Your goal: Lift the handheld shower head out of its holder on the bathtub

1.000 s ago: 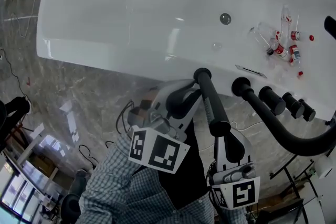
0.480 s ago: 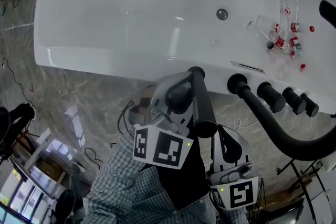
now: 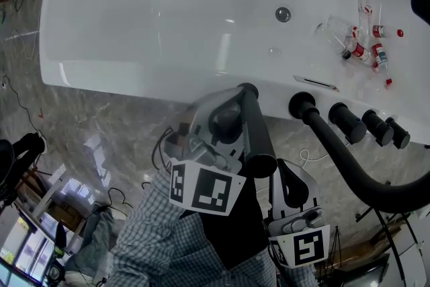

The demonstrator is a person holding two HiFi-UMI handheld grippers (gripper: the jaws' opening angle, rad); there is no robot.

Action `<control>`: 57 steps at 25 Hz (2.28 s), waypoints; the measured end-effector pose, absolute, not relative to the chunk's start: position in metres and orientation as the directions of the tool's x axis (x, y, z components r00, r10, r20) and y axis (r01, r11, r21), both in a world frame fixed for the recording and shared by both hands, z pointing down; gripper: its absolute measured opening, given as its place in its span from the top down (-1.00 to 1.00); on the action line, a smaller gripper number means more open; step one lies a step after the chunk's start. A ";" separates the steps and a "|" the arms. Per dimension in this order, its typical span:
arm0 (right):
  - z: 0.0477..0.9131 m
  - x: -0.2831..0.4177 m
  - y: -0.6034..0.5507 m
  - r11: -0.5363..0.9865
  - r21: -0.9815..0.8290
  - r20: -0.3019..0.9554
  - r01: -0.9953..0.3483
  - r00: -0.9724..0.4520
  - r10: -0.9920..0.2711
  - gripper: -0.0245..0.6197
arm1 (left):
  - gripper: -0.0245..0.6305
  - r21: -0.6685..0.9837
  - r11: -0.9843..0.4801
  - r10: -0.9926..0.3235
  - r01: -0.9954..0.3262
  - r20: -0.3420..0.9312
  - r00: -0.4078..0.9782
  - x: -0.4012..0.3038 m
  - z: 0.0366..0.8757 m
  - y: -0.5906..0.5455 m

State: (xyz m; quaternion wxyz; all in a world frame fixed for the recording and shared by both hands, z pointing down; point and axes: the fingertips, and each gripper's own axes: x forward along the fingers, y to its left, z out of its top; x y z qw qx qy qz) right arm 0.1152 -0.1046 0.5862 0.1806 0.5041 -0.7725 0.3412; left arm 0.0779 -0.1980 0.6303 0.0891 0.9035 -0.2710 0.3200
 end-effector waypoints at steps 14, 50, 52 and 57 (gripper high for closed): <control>0.593 0.112 -0.098 0.245 -0.369 0.627 -0.896 -0.435 -0.646 0.88 | 0.58 -0.063 -0.837 -0.458 -0.543 0.622 0.635 0.082 0.635 -0.201; 0.522 0.112 -0.106 0.247 -0.316 0.549 -0.916 -0.388 -0.740 0.88 | 0.55 -0.087 -0.820 -0.491 -0.566 0.616 0.616 0.066 0.568 -0.195; 0.516 0.110 -0.106 0.249 -0.314 0.545 -0.916 -0.389 -0.743 0.88 | 0.55 -0.088 -0.818 -0.495 -0.569 0.613 0.616 0.065 0.561 -0.194; 0.501 0.109 -0.107 0.247 -0.305 0.528 -0.920 -0.379 -0.760 0.88 | 0.55 -0.097 -0.814 -0.504 -0.572 0.606 0.615 0.061 0.544 -0.192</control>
